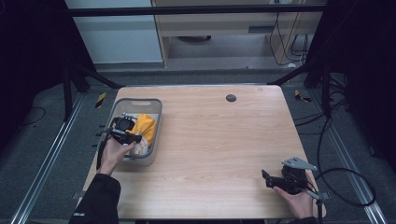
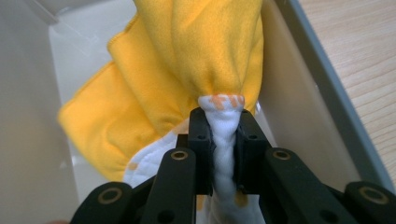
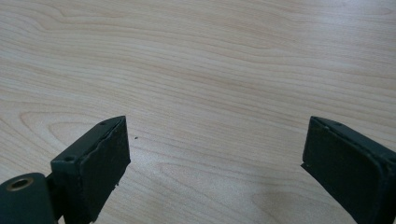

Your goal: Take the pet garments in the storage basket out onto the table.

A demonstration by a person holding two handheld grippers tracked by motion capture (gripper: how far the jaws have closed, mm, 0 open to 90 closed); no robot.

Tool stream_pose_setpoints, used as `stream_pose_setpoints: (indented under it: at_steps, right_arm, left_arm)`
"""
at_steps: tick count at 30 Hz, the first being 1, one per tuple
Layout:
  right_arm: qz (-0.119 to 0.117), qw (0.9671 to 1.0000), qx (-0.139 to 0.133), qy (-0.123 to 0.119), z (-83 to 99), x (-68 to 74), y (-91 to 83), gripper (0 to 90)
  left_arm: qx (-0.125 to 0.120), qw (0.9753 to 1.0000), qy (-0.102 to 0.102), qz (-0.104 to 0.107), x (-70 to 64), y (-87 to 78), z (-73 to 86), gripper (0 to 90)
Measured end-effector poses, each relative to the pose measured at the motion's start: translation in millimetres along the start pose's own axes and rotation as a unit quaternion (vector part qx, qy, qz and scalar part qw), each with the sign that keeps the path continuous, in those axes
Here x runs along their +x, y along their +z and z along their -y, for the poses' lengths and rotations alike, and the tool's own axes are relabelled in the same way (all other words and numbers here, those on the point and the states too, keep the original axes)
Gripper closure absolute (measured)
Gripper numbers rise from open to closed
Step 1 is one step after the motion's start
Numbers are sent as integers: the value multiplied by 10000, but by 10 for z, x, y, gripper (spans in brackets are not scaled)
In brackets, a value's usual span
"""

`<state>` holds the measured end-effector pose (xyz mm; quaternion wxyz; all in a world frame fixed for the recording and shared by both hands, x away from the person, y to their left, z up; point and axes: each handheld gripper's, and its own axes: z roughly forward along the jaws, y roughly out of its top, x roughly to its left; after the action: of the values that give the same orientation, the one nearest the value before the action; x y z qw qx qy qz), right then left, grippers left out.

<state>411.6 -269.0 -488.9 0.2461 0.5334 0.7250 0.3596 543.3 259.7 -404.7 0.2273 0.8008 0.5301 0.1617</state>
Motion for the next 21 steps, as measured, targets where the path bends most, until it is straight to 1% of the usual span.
stream_pose_setpoints:
  at_steps: [4, 10, 14, 15, 21]
  right_arm:
    - [1, 10000, 2, -2, -1, 0, 2, 73]
    - [-9, 10000, -7, 6, -3, 0, -3, 73]
    - [-4, 10000, -5, -1, -2, 1, -3, 73]
    - [-6, 10000, -7, -1, -3, 0, -3, 73]
    - [2, 10000, -13, -11, -4, 4, -4, 74]
  left_arm:
    - [-159, 9999, 1, 13, 10, -109, -31, 798]
    - [-309, 9995, -2, 57, -6, -219, -68, 800]
    - [-338, 9994, 44, 56, -11, -280, -94, 801]
    - [-385, 9992, 32, 50, -13, -300, -98, 801]
    - [-472, 9989, 16, 35, 12, -387, -109, 801]
